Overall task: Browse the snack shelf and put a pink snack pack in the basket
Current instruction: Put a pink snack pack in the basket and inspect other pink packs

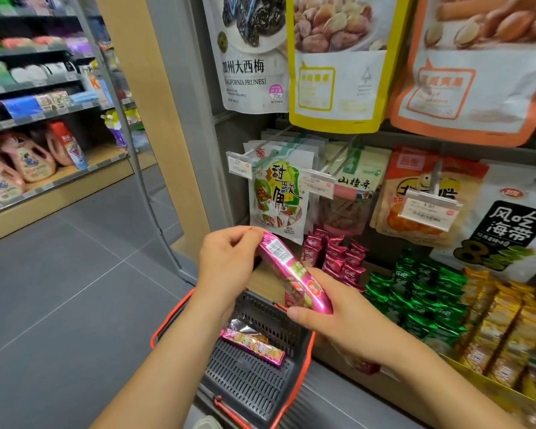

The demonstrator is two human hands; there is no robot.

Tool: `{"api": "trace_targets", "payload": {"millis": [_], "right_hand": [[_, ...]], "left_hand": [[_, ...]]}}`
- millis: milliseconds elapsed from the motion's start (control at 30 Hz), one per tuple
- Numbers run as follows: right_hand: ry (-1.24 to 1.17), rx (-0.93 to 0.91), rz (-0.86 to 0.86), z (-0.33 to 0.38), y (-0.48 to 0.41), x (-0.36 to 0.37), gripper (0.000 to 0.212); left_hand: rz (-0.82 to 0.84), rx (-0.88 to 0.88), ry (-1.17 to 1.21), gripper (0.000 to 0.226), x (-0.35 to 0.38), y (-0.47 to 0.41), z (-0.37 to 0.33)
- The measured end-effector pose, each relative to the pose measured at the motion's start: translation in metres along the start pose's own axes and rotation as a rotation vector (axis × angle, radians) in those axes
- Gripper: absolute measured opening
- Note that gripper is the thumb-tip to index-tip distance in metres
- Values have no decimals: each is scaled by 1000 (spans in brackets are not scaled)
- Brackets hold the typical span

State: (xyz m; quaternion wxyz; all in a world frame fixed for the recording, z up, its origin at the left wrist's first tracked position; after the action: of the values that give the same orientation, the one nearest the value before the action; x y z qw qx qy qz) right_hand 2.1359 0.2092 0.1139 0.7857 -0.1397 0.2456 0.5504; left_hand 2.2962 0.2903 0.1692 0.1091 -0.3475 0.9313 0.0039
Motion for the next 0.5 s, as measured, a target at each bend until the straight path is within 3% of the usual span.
{"api": "trace_targets", "payload": {"millis": [167,267,433,500], "right_hand": [[-186,-16,87,8,1,2,39],[-350,28,158,11,5,2,34],[-329,-8,-2,10,4,4,44],[-312,-21,-45,12,2,5,50]], "left_hand": [[-69,15,92,44,-2,-4,11],[-162,15,207,41,-15,-13,15],[-104,-9,213,9,-13,-14,22],[-59,-36,232,33,-1,-11,25]]}}
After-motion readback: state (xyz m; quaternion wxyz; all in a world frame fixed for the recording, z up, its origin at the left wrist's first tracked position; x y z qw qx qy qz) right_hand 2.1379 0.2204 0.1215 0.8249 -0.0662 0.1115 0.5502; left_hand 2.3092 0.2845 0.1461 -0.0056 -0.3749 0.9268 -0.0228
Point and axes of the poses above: each hand's wrist, its own y-axis away from the middle knuckle, its own x-axis out of the palm, z = x × y, the point moved 4 cm from there along -y, towards the middle knuckle, and after that the axes turned 9 degrees about z, right-handed, at the moved point
